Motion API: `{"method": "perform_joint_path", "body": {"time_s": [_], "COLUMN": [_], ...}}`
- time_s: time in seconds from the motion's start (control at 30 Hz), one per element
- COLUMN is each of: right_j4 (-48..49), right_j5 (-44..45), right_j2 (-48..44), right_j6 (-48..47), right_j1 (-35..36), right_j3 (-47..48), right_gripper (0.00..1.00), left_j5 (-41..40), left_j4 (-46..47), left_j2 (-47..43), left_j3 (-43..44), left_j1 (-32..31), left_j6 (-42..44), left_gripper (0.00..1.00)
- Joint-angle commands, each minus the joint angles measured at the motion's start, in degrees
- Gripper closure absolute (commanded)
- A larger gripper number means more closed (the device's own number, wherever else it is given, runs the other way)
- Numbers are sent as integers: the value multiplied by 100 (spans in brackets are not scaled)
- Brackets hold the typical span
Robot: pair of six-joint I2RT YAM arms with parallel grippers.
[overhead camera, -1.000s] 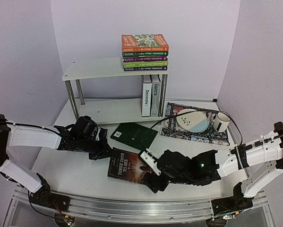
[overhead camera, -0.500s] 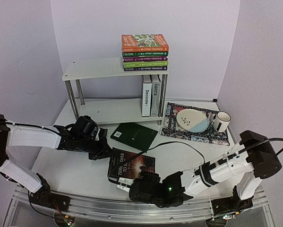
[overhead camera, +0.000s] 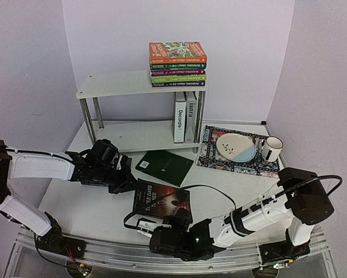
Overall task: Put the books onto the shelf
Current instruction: Pass from the left arm to the right
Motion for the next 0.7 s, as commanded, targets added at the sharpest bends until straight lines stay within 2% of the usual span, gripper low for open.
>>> {"method": "perform_joint_path", "body": {"time_s": [0.0,0.1,0.27,0.4,0.53,0.67], "right_j4": [659,1016,1487,1725,1846,1862], "right_j5": [542,611,713,772,960,1042], "right_j2": [-512,-820,-1286,-1589,-1704,-1652], "right_j6": [-103,-110,-63,-4,33,165], "right_j1": [88,102,109,106,70,-127], "right_j3": [-425,-754,-1230,-1394,-1281,-928], "right_gripper": [97,100,100,100,100,100], "left_j5": [288,194,-63,-533,-479,-500], "left_j4": [19,-51,-526,-854,-803,-625], "left_j2": [-147,-386,-835,-1353,-1837,-2176], "left_j3": [302,323,495,495,426,311], "left_j1": [34,134,338,426,424,348], "left_j6": [53,101,237,169,-173,-1144], "left_gripper": [90,77,43,30,19,3]}}
